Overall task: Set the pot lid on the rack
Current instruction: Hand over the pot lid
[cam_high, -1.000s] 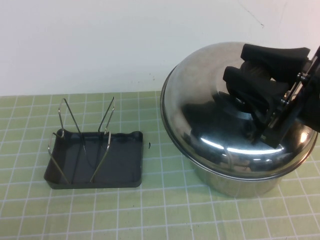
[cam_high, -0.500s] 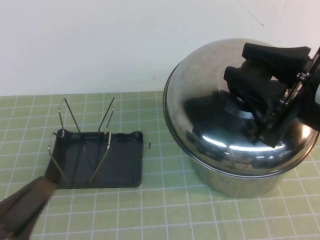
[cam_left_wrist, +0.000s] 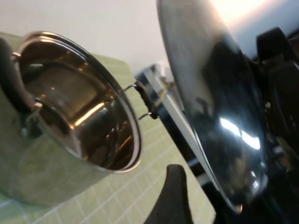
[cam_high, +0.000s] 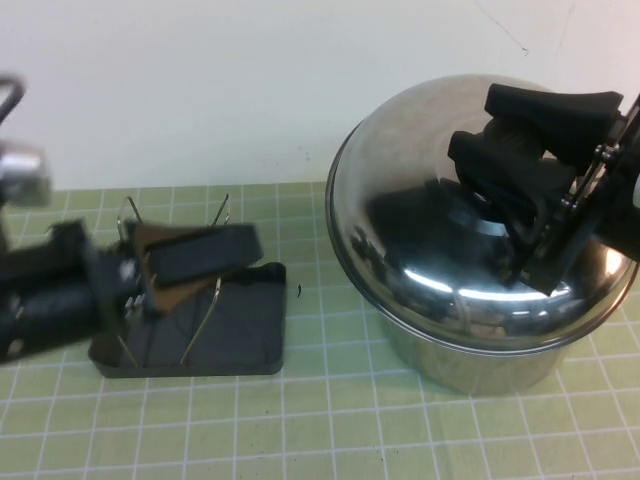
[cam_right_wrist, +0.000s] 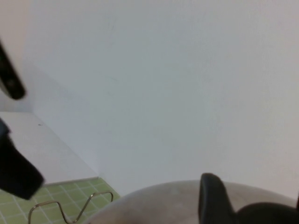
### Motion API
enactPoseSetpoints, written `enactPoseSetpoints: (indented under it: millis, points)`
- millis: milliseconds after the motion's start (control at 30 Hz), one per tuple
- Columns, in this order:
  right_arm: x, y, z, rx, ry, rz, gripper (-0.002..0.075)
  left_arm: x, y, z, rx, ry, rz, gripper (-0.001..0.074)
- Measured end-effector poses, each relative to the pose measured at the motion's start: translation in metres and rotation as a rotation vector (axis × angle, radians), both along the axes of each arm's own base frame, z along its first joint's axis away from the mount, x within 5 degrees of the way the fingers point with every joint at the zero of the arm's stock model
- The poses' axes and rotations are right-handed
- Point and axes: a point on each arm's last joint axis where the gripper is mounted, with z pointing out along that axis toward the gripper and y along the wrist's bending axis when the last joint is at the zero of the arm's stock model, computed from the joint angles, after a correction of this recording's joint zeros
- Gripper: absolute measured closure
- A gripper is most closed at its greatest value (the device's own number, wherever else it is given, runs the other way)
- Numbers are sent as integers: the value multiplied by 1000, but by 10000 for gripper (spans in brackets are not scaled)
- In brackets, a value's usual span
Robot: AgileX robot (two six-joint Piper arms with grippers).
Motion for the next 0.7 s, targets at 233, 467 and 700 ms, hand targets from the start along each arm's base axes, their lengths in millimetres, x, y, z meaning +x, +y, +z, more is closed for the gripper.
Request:
enactPoseSetpoints:
  millis: [233, 467, 700]
  points:
    - [-4, 1, 9, 80, -54, 41, 389, 51, -43, 4, -9, 31, -201, 183]
    - [-3, -1, 10, 108, -51, 24, 389, 73, -84, 25, -8, -59, -322, 187]
    - [-1, -3, 11, 125, -44, 4, 389, 80, -102, 48, 5, -144, -291, 369]
